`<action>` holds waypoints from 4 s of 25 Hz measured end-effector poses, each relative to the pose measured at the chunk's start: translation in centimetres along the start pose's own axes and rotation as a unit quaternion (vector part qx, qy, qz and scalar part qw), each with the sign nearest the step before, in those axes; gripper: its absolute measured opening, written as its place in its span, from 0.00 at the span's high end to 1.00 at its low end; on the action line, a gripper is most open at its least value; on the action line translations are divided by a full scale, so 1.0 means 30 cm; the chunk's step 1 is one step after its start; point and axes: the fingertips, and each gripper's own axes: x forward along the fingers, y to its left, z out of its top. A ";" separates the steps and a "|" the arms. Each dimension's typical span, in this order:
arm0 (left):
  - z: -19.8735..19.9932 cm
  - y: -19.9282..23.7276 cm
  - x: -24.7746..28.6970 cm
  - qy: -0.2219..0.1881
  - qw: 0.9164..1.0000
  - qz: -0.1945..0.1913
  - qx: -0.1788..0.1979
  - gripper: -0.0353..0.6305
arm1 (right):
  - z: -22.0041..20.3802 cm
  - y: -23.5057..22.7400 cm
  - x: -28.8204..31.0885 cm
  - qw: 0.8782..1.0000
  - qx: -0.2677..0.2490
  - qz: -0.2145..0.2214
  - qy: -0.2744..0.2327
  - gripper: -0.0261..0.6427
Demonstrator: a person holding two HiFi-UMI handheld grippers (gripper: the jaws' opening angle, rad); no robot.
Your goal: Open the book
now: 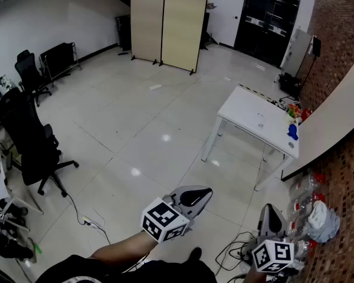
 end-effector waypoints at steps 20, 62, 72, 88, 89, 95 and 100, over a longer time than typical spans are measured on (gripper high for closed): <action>0.134 0.349 0.851 0.012 0.999 0.038 0.026 0.95 | 0.081 -0.642 0.691 0.999 0.022 0.033 -0.017 0.97; 0.292 1.591 2.251 0.053 0.999 -0.012 0.002 0.95 | 0.184 -1.317 2.384 1.000 0.027 -0.001 0.013 0.96; 0.280 1.888 2.570 0.066 0.997 -0.044 0.006 0.95 | 0.148 -1.452 2.768 0.998 0.034 -0.040 0.030 0.96; -0.155 2.233 2.915 0.200 0.977 -0.040 -0.064 0.95 | -0.501 -1.449 3.222 0.952 0.119 -0.059 0.275 0.87; -0.206 2.241 2.920 0.220 0.973 -0.037 -0.064 0.95 | -0.555 -1.438 3.228 0.946 0.125 -0.056 0.294 0.87; -0.504 2.288 2.907 0.330 0.942 -0.027 -0.063 0.95 | -0.842 -1.357 3.246 0.901 0.135 -0.064 0.406 0.72; -0.637 2.271 2.881 0.367 0.927 -0.030 -0.073 0.95 | -0.981 -1.327 3.219 0.875 0.131 -0.092 0.458 0.68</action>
